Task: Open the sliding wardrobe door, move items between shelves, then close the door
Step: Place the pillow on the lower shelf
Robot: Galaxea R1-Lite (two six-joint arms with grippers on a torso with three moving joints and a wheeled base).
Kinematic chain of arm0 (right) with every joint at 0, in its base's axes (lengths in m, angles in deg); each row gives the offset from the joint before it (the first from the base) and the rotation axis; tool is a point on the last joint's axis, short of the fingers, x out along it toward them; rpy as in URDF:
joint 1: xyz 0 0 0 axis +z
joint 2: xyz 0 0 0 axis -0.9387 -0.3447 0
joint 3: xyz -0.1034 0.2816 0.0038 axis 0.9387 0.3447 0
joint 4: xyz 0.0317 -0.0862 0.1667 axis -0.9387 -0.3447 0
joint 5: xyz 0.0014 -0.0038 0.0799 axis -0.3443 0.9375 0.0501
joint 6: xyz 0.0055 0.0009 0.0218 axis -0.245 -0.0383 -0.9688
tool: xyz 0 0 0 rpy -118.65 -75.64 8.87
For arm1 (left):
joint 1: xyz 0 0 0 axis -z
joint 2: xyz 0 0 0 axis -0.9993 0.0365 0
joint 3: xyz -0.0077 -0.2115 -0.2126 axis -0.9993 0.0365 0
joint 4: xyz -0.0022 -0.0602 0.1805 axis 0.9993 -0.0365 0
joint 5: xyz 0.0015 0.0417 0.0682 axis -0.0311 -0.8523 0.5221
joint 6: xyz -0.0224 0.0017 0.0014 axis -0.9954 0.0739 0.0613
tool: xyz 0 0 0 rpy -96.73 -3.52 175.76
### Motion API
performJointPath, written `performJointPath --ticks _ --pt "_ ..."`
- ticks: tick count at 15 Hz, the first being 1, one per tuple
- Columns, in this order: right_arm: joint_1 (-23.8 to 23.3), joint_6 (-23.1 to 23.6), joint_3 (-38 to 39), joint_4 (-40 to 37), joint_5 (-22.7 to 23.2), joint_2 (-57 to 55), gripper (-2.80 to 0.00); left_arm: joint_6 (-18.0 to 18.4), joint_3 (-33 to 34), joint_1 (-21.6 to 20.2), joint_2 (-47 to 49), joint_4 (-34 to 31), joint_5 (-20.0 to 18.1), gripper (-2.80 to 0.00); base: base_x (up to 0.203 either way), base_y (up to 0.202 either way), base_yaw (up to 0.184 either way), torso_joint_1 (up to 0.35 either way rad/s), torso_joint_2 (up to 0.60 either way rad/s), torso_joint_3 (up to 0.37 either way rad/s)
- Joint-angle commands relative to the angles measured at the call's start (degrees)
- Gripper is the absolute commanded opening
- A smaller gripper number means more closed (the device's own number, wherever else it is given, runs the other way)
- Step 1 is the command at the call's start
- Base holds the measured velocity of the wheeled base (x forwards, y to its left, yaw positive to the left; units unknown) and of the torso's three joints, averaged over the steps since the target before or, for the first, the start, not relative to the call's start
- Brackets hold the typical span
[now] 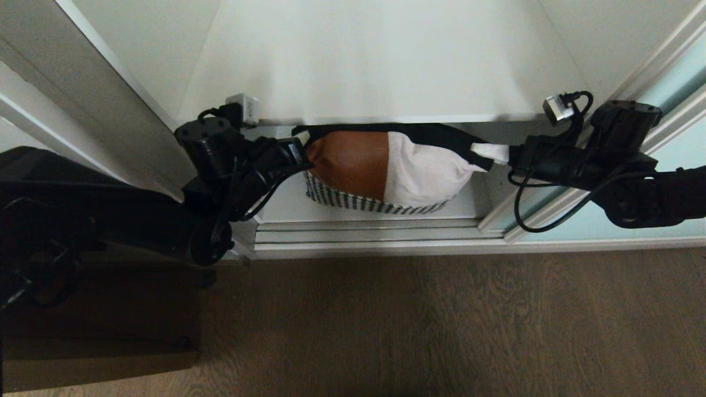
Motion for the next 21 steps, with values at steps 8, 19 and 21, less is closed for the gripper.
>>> performJointPath --ticks 8,19,21 --pt "-2.5 -4.7 12.9 22.8 7.9 -8.7 -2.80 0.6 8.4 -3.2 12.2 10.8 -4.7 -2.80 0.000 0.000 0.000 0.000 0.00 0.000" --pt "-2.8 -5.7 -1.7 22.1 8.1 -12.6 -2.80 -0.1 -14.9 -5.0 14.7 1.5 -7.1 -2.80 0.000 0.000 0.000 0.000 0.00 0.000" --pt "-2.9 -8.4 -4.9 21.9 7.9 -10.7 -2.80 -0.1 -16.8 -5.1 11.2 0.0 -7.1 -2.80 0.000 0.000 0.000 0.000 0.00 0.000"
